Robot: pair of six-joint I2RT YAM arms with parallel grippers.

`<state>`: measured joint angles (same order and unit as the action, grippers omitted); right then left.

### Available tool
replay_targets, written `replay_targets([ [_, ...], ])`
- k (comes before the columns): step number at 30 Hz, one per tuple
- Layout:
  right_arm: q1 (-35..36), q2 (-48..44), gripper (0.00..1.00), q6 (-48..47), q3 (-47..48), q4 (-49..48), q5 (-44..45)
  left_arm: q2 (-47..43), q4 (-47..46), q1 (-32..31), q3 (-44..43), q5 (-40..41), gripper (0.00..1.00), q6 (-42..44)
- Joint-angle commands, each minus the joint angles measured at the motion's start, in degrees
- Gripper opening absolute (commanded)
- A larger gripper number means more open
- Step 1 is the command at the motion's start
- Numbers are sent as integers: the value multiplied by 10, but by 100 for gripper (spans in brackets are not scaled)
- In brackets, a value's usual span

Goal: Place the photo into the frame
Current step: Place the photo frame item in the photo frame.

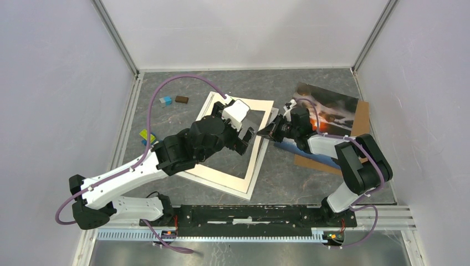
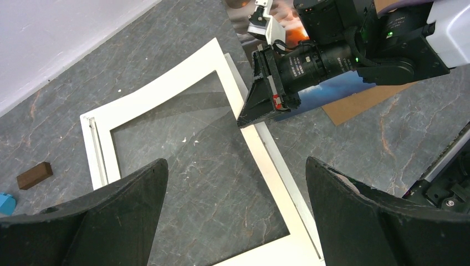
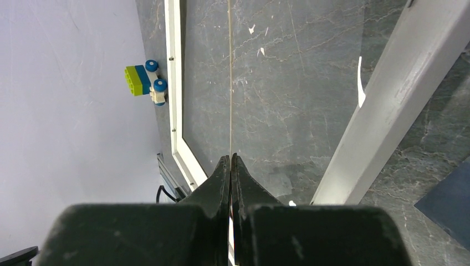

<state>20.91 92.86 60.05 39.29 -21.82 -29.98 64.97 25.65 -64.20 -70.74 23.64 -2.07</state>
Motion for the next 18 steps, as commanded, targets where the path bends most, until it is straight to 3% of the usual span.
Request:
replay_targets([
  [1,10,7,0,11,0,-34,23,-12,-12,1,-8,-4,99,18],
  [11,15,31,0,-19,28,-7,11,-12,-9,0,-9,-8,99,16],
  [18,15,27,24,-82,48,45,18,-9,-8,0,-10,-8,99,17],
])
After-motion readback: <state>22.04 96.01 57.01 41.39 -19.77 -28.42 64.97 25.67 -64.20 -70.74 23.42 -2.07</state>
